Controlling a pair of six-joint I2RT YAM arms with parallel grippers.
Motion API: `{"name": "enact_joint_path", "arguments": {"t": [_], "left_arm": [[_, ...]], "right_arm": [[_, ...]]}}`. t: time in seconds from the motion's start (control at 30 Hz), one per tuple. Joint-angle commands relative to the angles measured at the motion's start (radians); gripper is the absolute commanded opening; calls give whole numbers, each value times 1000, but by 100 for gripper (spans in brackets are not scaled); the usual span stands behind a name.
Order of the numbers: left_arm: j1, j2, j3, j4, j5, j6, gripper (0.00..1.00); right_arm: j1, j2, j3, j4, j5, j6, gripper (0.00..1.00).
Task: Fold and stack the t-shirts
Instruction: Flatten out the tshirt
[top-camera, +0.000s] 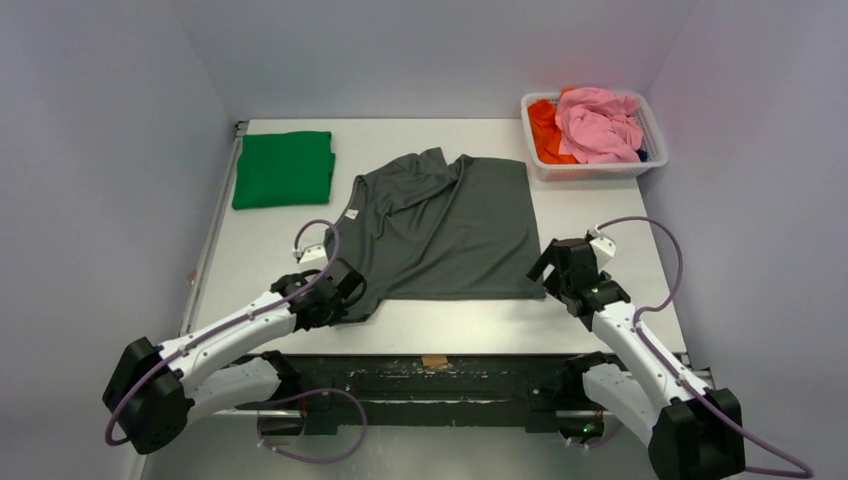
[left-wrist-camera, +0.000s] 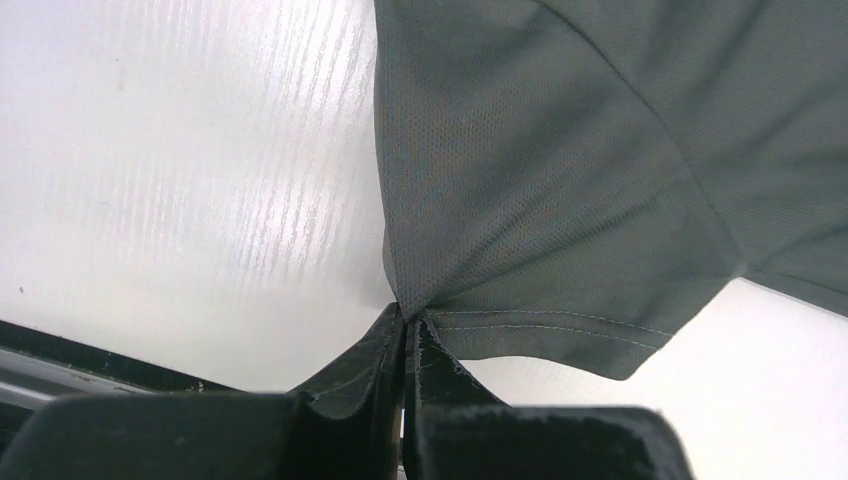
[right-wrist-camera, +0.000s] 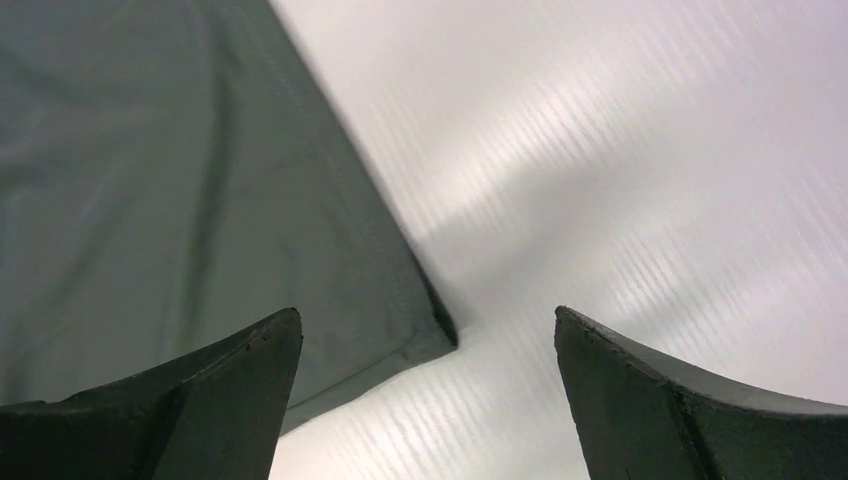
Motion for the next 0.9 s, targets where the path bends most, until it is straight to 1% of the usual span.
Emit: {"name": "enact_joint_path", "arguments": {"t": [0.0,0.17,0.23,0.27,0.3,0.43,0.47,0.6,0.67,0.7,0.87], "left_arm": [[0,-84,-19,-13,-22,0,0],[0,-118,-16,-15,-20,13,0],[0,-124,-20,-9,-16,15,0],[0,-125,-25,1,-13,16,0],[-1,-125,-28,9,-10,18,0],[0,-120,-31,11,-12,14,0],[0,-119,-32,12,-12,13,0],[0,-133,-23,5,-23,10,0],[0,-146,-7,-12,-42,4,0],[0,-156,1,-22,-49,2,0],[0,-216,40,-38,-70,6,0]], "right_arm": [[-47,20,-39,10,-43,24,93],[-57,98,-50,79,-170,14,76],[-57,125,-57,89,-174,14,71],[-57,137,-61,96,-176,14,64],[-57,149,-65,105,-191,12,60],[-58,203,-74,120,-217,8,54],[-58,216,-79,124,-209,10,49],[-57,229,-87,157,-249,8,20],[-57,215,-78,157,-259,1,2],[-57,204,-71,146,-259,-3,0],[-57,89,-44,87,-245,-32,0]]}}
